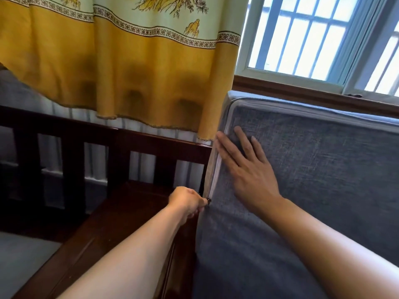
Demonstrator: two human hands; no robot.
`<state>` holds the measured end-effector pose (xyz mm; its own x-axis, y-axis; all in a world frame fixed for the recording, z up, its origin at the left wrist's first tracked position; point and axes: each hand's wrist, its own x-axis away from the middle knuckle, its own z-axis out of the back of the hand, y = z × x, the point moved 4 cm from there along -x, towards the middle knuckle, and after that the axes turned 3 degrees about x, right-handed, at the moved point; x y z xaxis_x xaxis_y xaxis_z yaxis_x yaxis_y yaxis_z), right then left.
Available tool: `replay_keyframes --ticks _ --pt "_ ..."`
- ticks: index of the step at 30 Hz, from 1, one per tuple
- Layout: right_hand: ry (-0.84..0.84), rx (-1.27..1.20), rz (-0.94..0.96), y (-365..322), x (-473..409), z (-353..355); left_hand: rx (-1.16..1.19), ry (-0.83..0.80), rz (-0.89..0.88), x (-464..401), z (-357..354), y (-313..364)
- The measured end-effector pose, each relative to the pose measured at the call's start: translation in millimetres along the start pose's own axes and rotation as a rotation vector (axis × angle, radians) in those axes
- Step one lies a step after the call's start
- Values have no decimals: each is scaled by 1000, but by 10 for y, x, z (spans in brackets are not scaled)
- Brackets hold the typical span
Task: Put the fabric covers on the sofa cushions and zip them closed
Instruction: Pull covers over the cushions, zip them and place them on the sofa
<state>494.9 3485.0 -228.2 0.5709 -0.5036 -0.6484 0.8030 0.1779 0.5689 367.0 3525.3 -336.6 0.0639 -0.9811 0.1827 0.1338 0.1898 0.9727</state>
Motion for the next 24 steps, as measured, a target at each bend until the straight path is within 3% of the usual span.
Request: replay_keyframes --ticks 12,18,24 --pt "-81 -34 40 64 30 95 -177 -36 73 110 -1 -12" --pt "-185 -137 84 240 -54 365 -238 -96 84 423 -29 519" --pt "-188 -416 -107 684 -131 844 -527 0 24 853 -111 1234"
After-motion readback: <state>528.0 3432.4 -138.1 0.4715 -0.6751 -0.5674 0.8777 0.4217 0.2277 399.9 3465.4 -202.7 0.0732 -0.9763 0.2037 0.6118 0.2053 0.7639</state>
